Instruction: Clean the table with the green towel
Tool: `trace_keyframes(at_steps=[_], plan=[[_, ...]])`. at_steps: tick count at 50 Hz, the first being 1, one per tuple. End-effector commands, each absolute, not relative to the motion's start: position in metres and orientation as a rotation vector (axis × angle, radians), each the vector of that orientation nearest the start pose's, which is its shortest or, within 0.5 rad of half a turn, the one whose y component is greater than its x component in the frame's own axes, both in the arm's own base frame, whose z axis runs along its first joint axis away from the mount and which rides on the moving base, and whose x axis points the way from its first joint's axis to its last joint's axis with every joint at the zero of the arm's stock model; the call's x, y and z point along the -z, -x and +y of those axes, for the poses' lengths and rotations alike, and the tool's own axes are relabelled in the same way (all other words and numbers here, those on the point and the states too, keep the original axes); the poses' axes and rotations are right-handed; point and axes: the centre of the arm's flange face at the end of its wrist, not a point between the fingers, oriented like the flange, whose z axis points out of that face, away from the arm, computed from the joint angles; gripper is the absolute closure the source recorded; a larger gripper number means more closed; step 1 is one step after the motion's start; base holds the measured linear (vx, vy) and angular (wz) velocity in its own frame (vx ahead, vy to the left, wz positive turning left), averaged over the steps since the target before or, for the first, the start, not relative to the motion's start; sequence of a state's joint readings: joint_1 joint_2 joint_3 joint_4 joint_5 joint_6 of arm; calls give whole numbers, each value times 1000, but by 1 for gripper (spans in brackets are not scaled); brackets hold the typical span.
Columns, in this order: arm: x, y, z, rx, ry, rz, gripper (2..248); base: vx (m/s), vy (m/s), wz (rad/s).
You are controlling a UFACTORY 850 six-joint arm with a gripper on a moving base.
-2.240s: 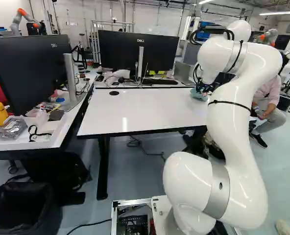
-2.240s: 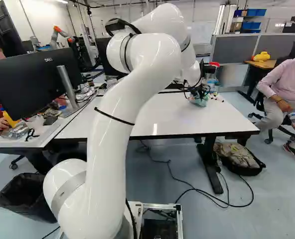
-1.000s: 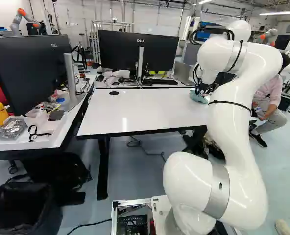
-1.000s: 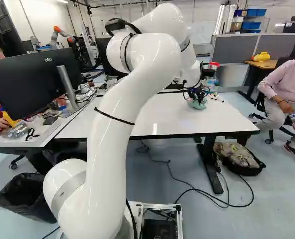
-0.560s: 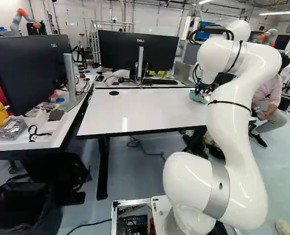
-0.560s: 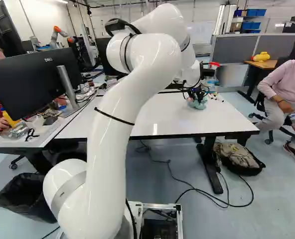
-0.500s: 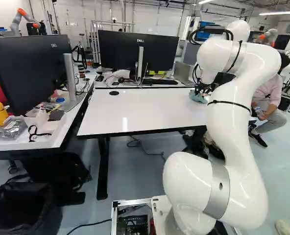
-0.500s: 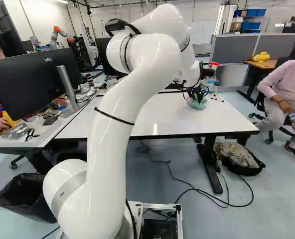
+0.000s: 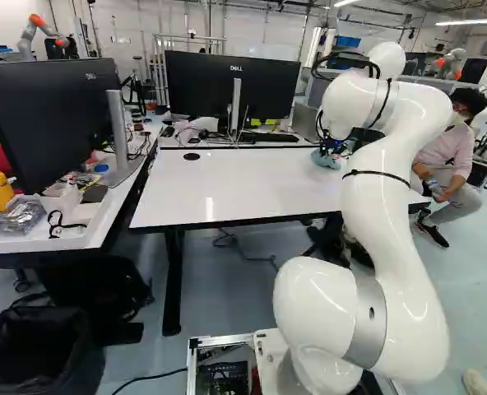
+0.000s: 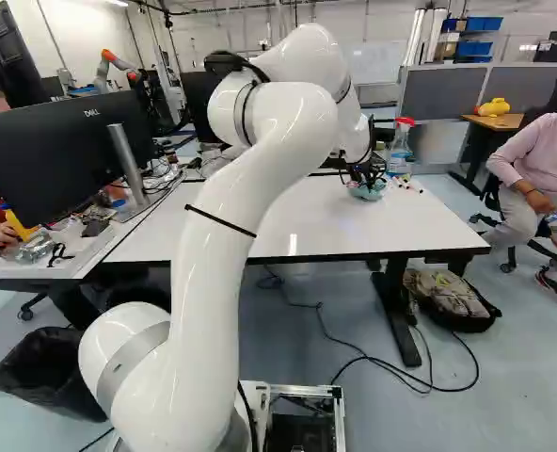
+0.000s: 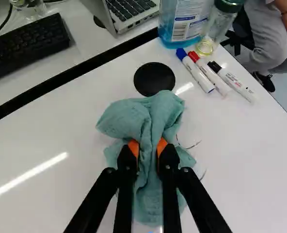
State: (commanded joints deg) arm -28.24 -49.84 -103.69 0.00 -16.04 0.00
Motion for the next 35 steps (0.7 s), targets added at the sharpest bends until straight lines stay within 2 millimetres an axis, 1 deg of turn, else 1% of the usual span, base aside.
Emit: trace_keyframes(at_steps=[7,13,25,35], plan=[[-412,-699,-380,1063,3033,771,191,0,0,0],[-411,-701,-390,1078,3030,786,191,0,0,0],[-409,-699,-411,1099,3024,823,191,0,0,0],[-409,-692,-429,1105,3021,861,191,0,0,0]])
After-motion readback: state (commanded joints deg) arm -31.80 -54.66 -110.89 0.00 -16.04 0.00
